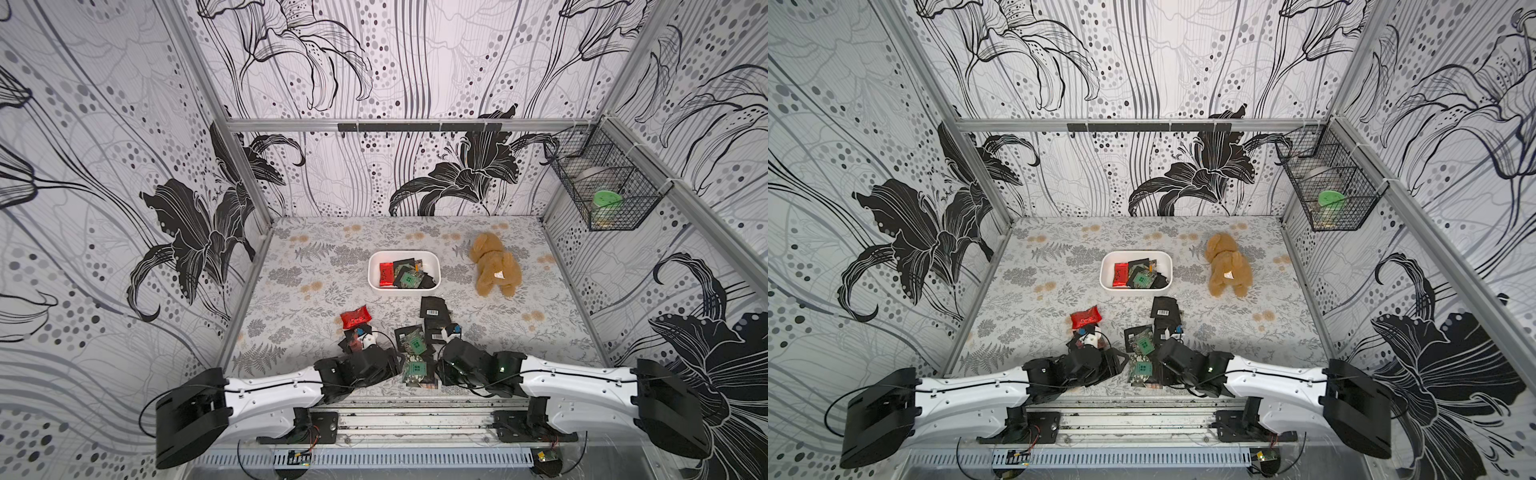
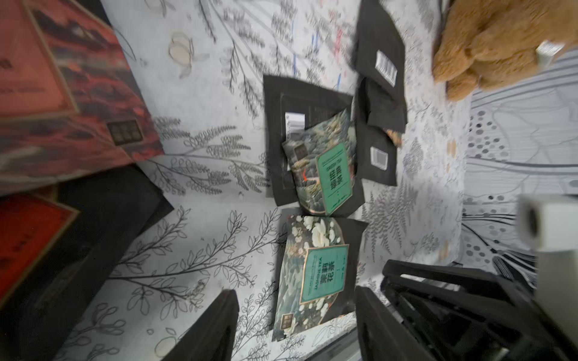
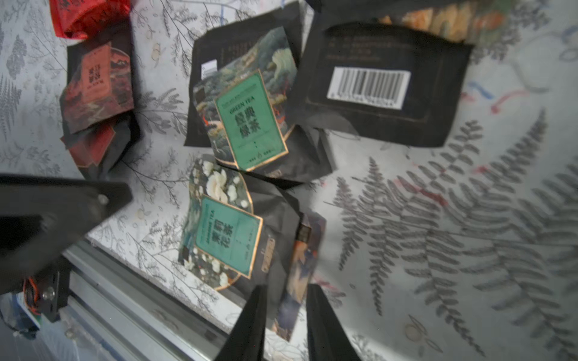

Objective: Put the tea bags into the storage box
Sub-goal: Pick up the tea bag from the center of the board.

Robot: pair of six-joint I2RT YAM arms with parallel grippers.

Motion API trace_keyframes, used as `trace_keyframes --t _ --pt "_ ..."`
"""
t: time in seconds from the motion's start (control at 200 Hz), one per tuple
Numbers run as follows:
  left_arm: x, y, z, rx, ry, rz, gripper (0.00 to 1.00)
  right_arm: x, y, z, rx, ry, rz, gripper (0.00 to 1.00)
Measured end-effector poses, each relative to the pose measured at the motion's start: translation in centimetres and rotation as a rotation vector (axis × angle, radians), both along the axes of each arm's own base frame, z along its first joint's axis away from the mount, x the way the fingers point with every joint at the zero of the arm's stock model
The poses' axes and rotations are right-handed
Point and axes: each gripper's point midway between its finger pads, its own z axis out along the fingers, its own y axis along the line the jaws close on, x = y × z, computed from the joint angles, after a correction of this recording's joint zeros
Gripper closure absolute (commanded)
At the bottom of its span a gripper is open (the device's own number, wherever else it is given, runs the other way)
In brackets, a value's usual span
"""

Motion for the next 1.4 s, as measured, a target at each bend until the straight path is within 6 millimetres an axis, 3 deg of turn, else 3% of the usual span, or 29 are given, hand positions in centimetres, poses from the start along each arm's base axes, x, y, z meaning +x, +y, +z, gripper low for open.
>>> trace_keyframes --t 0.165,0.431,0.786,1.397 --pt "-0.4 -0.9 -1.3 0.020 0.035 -0.027 0.40 0.9 1.9 0.9 0.034 -0.030 0.002 0.74" --pt "-0.4 -2.2 -0.9 -0.056 0.046 -0.020 0.40 1.1 2.0 0.0 0.016 -0.027 -0.007 0.75" --pt "-0.5 -2.8 -1.3 -0.089 0.059 -0.016 0.41 0.8 1.3 -2.6 -0.045 0.013 -0.024 0.80" --pt "-1.2 -3.4 -0.8 -0.171 0.083 -0.029 0.48 0.9 1.3 -3.1 -0.038 0.007 -0.035 0.83"
